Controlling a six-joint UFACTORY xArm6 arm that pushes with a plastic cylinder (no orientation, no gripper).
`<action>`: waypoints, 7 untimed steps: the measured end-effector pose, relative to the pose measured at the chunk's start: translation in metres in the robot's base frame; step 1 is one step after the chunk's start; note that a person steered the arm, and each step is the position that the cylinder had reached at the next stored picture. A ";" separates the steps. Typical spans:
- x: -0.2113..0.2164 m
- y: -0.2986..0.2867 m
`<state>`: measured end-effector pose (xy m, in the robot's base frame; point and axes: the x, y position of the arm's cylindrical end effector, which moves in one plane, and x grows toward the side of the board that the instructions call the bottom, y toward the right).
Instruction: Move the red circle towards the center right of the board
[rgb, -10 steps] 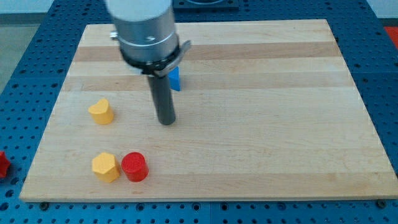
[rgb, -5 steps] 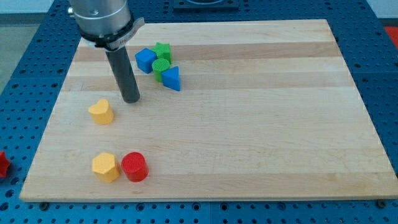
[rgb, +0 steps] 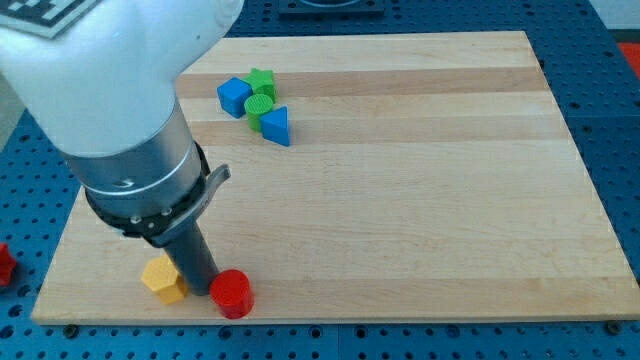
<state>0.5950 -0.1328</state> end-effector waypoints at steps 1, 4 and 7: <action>0.003 -0.013; 0.024 0.081; -0.019 0.118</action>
<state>0.5755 -0.0152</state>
